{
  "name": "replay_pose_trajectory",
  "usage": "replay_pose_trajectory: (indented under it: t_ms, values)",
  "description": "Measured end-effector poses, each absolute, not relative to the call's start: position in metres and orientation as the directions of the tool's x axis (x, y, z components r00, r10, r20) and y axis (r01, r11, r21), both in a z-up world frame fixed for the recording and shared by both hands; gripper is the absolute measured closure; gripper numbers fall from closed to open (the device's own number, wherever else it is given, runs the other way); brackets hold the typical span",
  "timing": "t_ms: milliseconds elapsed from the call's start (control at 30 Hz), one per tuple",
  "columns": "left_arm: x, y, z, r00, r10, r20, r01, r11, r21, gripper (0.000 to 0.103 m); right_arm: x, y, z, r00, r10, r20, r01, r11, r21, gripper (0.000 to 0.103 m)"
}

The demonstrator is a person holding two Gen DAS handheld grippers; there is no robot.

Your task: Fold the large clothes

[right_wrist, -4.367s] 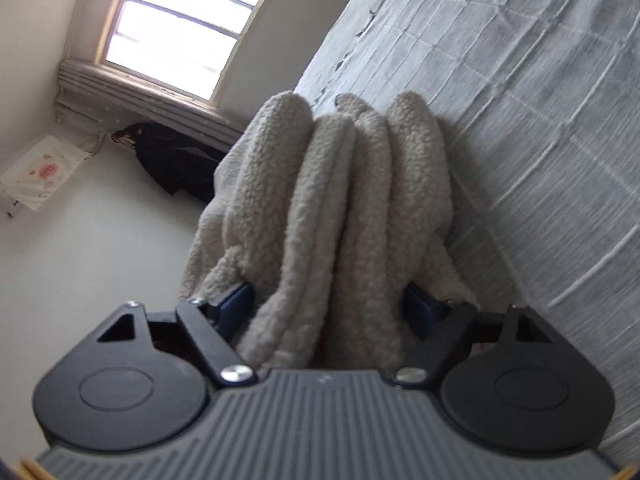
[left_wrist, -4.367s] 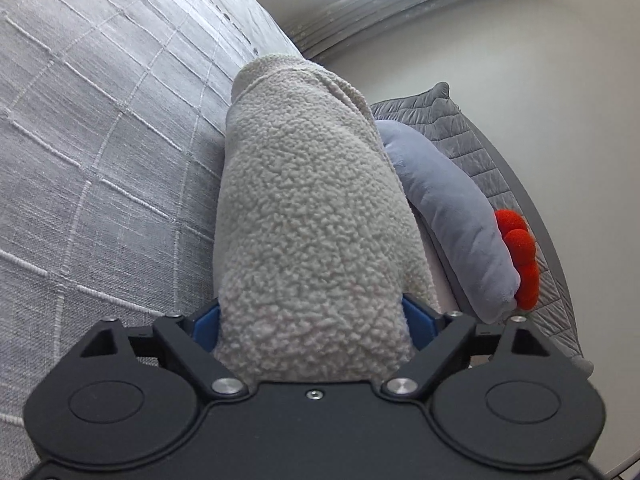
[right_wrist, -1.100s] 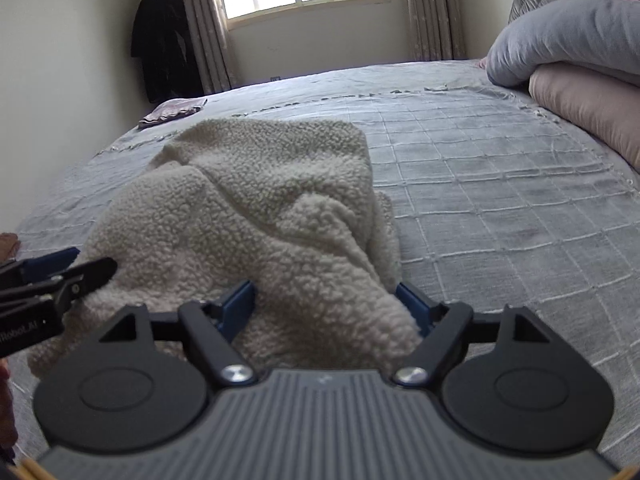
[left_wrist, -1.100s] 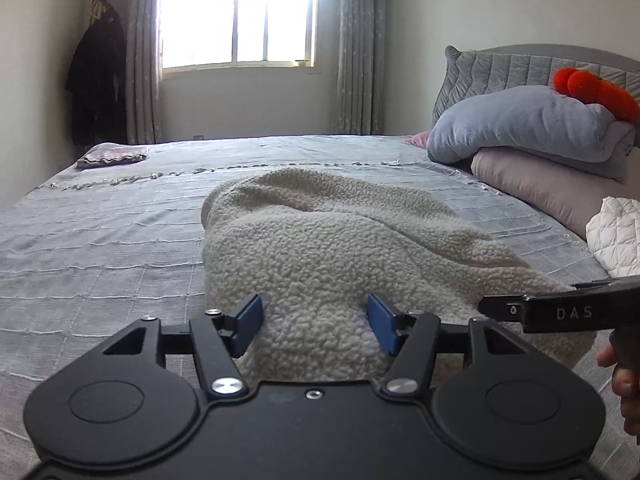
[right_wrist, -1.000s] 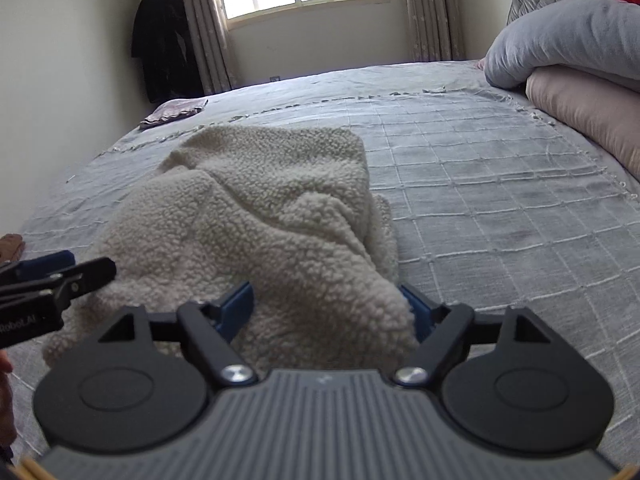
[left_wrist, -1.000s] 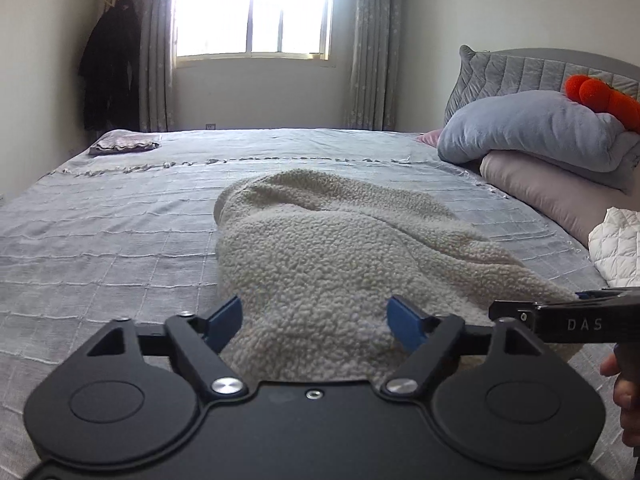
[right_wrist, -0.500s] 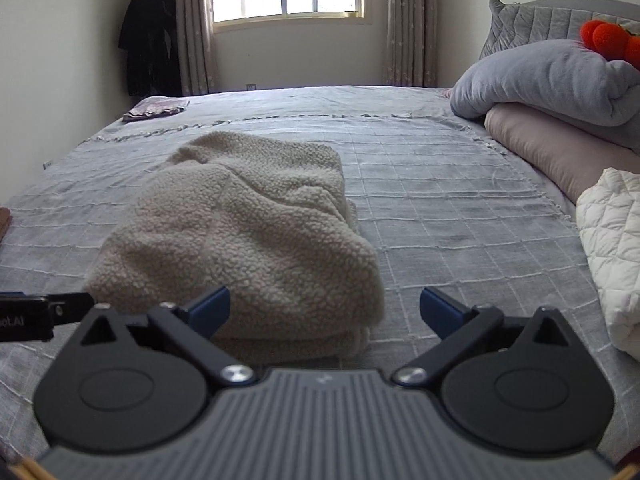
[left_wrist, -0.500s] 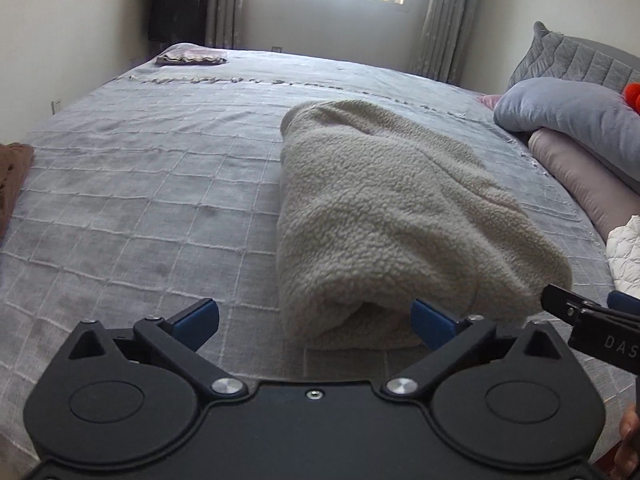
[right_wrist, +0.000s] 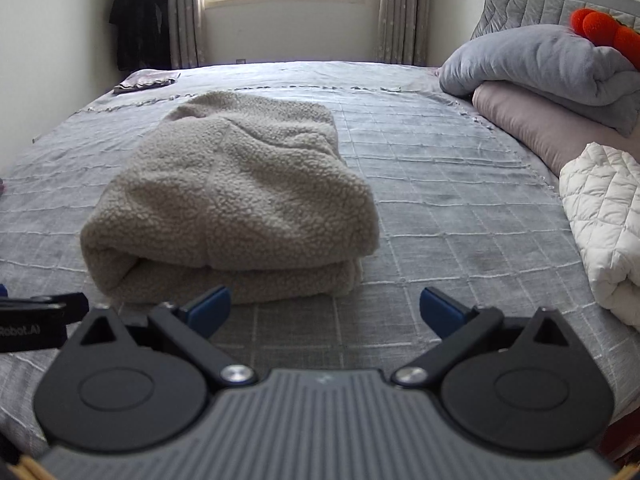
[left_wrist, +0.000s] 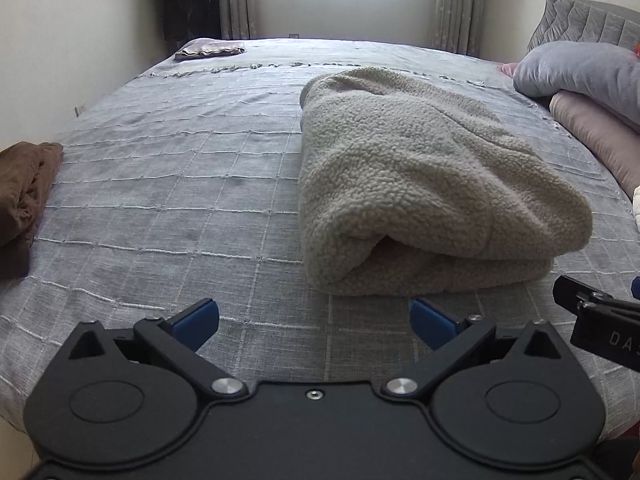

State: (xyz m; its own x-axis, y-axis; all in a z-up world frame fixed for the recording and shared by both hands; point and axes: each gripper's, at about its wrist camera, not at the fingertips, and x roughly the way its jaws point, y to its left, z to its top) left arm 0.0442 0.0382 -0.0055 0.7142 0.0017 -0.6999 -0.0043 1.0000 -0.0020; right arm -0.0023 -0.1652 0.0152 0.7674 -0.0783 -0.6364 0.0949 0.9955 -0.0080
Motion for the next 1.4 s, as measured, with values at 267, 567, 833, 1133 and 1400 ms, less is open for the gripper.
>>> replay_pose_trajectory:
  t_ms: [267,567,833,1133,1400]
  values:
    - [0.0436,0.0393,-0.0060,0.714,0.004,-0.700,-0.016,1.000,-0.011,0.000,-0.0027,-0.1626,0.0125,0.764,-0.062,-0.642,0.080,0.997,-0.001,0.000]
    - [0.0446,0.0400,-0.0065,0.714,0.003,-0.700,-0.022,1.000,-0.019,0.000,-0.0017,-0.1600,0.0094,0.758,-0.049,-0.650,0.066,0.998,0.001,0.000]
    - [0.0435,0.0379,-0.0058,0.715,0.002,-0.699,-0.020,1.000,-0.018,0.000,-0.0016,-0.1612,0.0088,0.757,-0.049,-0.652,0.068,0.998,0.004,0.000]
    - [0.0432,0.0365,-0.0058,0.715,0.002,-0.699,-0.018,1.000,-0.016,0.000,-0.0023,-0.1620,0.0088,0.757,-0.047,-0.651,0.068,0.998,0.007,0.000]
    - [0.0434,0.0359,-0.0050,0.717,0.003,-0.697,-0.019,1.000,-0.016,0.000,-0.0024,-0.1622,0.0092,0.758,-0.048,-0.651,0.069,0.998,0.007,0.000]
